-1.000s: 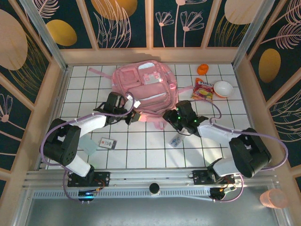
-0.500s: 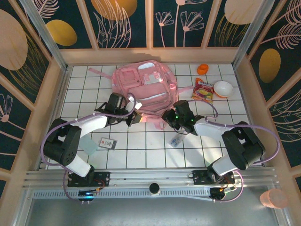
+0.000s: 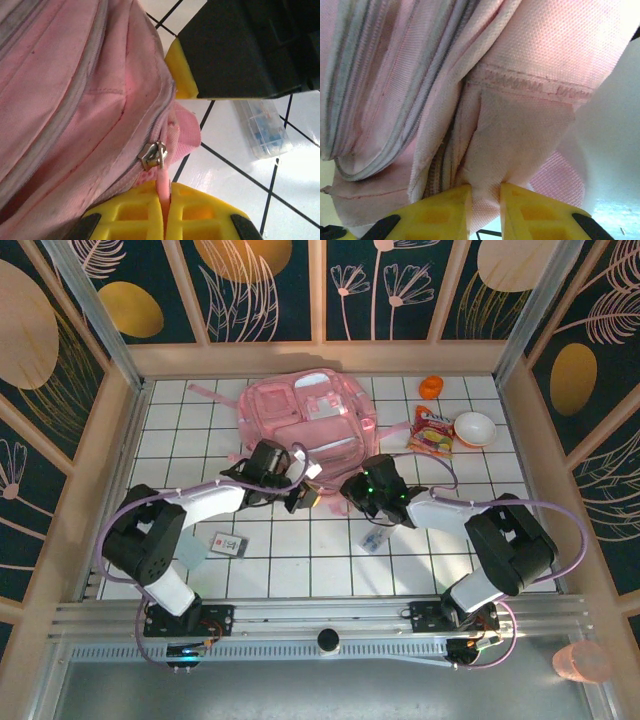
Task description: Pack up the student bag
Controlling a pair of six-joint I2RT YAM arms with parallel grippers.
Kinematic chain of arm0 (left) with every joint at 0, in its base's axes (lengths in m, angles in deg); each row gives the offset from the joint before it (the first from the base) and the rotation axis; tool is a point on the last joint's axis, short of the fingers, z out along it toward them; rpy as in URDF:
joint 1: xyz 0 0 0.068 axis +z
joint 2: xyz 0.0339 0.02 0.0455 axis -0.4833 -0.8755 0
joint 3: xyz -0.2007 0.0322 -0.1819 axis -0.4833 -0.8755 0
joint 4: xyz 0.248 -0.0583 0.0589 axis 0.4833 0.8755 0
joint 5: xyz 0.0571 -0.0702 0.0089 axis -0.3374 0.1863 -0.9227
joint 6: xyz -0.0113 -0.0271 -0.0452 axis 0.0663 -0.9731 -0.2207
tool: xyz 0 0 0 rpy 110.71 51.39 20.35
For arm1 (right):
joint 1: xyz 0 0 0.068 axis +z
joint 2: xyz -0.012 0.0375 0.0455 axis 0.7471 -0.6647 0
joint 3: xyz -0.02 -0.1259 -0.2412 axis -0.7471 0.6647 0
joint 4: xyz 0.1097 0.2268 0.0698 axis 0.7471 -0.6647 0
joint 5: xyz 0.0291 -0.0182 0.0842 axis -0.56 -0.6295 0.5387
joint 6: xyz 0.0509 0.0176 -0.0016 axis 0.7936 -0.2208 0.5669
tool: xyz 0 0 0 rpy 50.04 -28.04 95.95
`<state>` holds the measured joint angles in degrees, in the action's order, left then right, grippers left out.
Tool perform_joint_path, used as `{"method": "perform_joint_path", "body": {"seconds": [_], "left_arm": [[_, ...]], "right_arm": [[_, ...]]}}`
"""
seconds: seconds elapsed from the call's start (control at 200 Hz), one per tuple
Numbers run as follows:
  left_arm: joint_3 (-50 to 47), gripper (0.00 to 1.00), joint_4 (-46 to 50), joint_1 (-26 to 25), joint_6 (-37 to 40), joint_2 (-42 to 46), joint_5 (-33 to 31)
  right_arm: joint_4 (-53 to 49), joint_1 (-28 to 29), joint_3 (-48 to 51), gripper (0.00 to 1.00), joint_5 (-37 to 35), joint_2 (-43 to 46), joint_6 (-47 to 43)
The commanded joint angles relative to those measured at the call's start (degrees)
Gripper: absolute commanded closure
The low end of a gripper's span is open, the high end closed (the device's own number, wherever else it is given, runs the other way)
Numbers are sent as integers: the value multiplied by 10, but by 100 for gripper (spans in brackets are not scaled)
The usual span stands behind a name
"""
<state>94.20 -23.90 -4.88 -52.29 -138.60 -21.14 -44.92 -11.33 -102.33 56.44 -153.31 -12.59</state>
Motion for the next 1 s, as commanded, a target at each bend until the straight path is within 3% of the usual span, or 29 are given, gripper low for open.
{"method": "perform_joint_path", "body": {"seconds": [0.0,0.28,0.561,0.756,0.996], "left_arm": [[40,97,-43,-26,-13,-17,24],[50,85,-46,-36,-14,-46,16],[57,52,-13,-31,64,10,-6],[8,36,-35,24,97,80,35],[-37,26,5,75,271,162,14]], "right_arm": [[33,20,-23,79,18,-10,5],[32,22,-24,78,14,1,-3],[0,22,-22,72,6,48,-63],[-43,22,-29,70,1,90,-126],[-30,24,-16,67,0,147,-169]]}}
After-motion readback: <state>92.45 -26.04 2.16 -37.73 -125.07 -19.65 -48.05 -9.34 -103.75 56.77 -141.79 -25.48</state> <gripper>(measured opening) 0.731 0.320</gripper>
